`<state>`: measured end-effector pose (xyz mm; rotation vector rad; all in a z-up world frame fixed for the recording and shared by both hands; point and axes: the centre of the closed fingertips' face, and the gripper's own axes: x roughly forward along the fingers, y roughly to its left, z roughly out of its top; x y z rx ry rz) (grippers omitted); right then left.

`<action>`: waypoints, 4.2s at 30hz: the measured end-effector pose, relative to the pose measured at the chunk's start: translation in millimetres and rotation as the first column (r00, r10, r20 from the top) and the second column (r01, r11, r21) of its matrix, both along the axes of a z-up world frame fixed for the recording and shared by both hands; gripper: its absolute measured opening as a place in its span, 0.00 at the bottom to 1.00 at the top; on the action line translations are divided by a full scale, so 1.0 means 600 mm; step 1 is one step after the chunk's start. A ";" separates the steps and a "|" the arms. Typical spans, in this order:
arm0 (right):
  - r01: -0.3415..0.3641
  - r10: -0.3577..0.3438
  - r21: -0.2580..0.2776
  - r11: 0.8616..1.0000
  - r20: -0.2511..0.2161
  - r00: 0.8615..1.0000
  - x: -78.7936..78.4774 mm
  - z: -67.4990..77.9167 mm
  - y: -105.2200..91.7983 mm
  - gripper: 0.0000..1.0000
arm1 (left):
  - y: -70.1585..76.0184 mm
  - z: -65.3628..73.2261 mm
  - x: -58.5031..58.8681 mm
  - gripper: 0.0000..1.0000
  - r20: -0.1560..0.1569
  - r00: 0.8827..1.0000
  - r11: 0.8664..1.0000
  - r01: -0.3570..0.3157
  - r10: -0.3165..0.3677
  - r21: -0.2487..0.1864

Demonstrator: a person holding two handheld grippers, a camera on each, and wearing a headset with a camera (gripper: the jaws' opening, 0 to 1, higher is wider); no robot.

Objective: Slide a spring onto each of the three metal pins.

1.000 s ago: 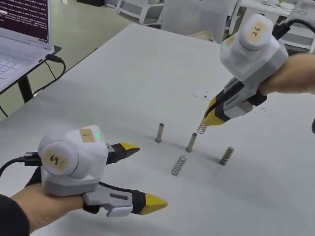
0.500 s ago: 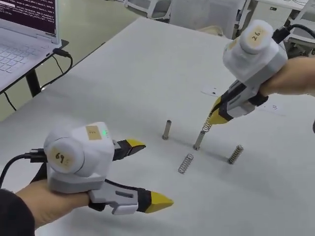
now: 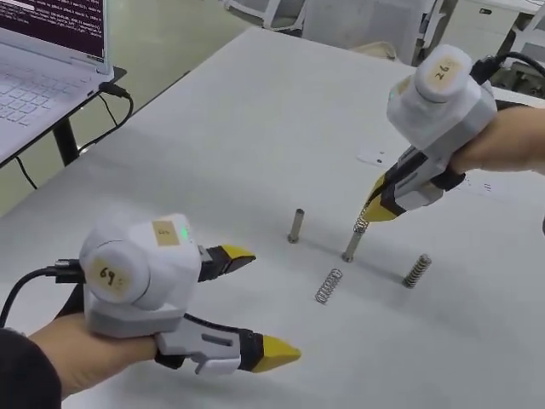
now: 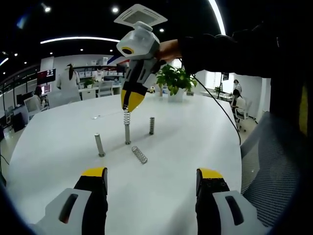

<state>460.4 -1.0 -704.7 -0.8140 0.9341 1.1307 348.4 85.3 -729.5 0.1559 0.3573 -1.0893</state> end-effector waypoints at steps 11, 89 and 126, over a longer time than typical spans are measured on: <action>0.003 -0.003 -0.010 1.000 -0.011 1.000 0.004 -0.008 -0.004 0.08 | 0.000 -0.001 -0.001 0.69 -0.007 1.000 1.000 0.003 -0.003 0.003; 0.075 -0.074 0.037 0.996 -0.027 0.997 -0.026 -0.059 -0.020 0.30 | -0.020 -0.009 0.011 0.63 -0.008 0.999 0.998 0.040 -0.040 0.054; 0.250 -0.317 0.359 0.899 0.141 0.938 -0.083 0.046 -0.072 0.45 | -0.089 -0.042 0.042 0.57 -0.027 0.996 0.986 0.084 -0.081 0.145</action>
